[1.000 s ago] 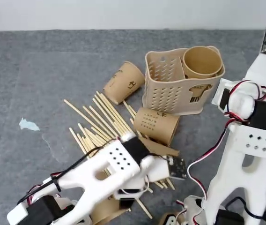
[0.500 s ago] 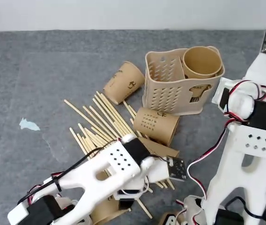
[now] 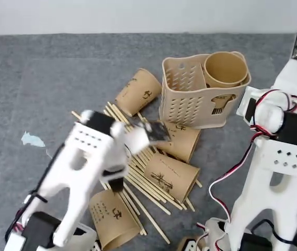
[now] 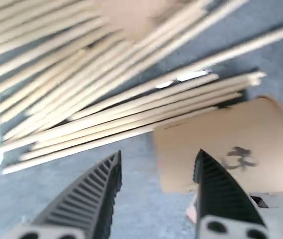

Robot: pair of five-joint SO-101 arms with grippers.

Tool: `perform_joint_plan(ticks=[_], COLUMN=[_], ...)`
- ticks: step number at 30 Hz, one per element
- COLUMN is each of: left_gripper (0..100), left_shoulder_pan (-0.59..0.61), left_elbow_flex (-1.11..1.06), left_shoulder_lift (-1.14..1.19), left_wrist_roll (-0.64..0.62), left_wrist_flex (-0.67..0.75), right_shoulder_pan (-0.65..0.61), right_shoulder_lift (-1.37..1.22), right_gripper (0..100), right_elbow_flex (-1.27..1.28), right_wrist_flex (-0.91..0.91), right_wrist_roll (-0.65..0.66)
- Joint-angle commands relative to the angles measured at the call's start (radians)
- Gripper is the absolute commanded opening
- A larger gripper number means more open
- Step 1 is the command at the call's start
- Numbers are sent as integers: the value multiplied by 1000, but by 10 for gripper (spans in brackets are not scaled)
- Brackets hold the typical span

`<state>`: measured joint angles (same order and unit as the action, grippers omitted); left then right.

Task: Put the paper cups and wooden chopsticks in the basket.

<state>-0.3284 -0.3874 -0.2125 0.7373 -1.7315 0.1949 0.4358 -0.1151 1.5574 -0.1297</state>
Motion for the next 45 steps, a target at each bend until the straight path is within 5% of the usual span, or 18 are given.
perform_joint_plan(ticks=[1, 18, 27, 45], left_gripper=[228, 231, 231, 220], left_shoulder_pan=[5, -591, -821, -545], left_elbow_flex=[67, -10, -232, -265], left_shoulder_lift=[-12, -14, -11, -12], left_wrist_roll=[11, -239, -252, -221], left_wrist_flex=[-25, -25, -25, -20], right_shoulder_pan=[-7, -5, -5, -7], right_shoulder_lift=[16, 16, 16, 27], right_gripper=[47, 47, 47, 47], right_elbow_flex=[-9, -9, -9, -14], right_wrist_flex=[-19, -21, -21, -21], right_wrist_roll=[-2, -2, -2, -2])
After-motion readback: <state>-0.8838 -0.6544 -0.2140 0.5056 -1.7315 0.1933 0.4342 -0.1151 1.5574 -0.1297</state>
